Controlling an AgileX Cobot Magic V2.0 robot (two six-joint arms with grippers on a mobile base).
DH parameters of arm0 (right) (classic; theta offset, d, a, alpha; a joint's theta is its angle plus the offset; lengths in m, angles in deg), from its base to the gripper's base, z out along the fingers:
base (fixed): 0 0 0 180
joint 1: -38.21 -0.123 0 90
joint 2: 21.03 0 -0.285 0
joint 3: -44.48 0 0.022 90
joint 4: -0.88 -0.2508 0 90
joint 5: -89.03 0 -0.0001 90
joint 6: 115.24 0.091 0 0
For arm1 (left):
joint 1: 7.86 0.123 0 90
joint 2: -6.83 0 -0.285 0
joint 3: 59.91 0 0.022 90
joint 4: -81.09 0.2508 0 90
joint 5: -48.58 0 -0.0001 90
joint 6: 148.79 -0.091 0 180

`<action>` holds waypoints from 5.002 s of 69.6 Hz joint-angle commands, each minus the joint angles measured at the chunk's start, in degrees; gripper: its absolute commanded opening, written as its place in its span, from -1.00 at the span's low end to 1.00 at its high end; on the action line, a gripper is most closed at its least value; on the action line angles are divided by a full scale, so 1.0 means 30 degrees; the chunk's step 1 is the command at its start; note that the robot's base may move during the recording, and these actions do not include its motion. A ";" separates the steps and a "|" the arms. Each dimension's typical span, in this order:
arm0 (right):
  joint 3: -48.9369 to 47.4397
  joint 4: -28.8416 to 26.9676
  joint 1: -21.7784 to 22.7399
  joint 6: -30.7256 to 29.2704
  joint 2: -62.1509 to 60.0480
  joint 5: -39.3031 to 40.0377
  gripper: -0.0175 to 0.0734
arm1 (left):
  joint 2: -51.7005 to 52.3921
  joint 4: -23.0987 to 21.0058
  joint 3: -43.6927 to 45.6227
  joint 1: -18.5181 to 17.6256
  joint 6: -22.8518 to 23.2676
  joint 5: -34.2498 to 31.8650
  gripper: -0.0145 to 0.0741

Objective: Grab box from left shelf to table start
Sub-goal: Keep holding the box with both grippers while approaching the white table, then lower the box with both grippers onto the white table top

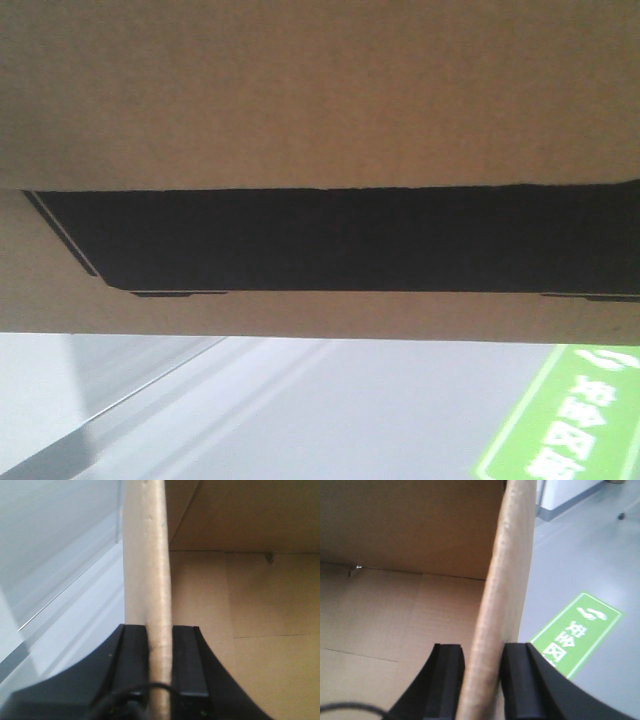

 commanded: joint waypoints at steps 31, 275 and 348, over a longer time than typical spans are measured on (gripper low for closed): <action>-0.0668 -0.1159 0.0003 0.0079 0.0109 0.3353 -0.49 | 0.0149 -0.2453 0.0844 -0.0334 0.0041 -0.3055 -0.89; -0.0668 -0.1159 0.0003 0.0079 0.0109 0.3353 -0.49 | 0.0149 -0.2453 0.0844 -0.0334 0.0041 -0.3055 -0.89; -0.0668 -0.1159 0.0003 0.0079 0.0408 0.3353 -0.49 | -0.5611 -0.2453 0.0844 -0.0334 0.0041 -0.3055 -0.89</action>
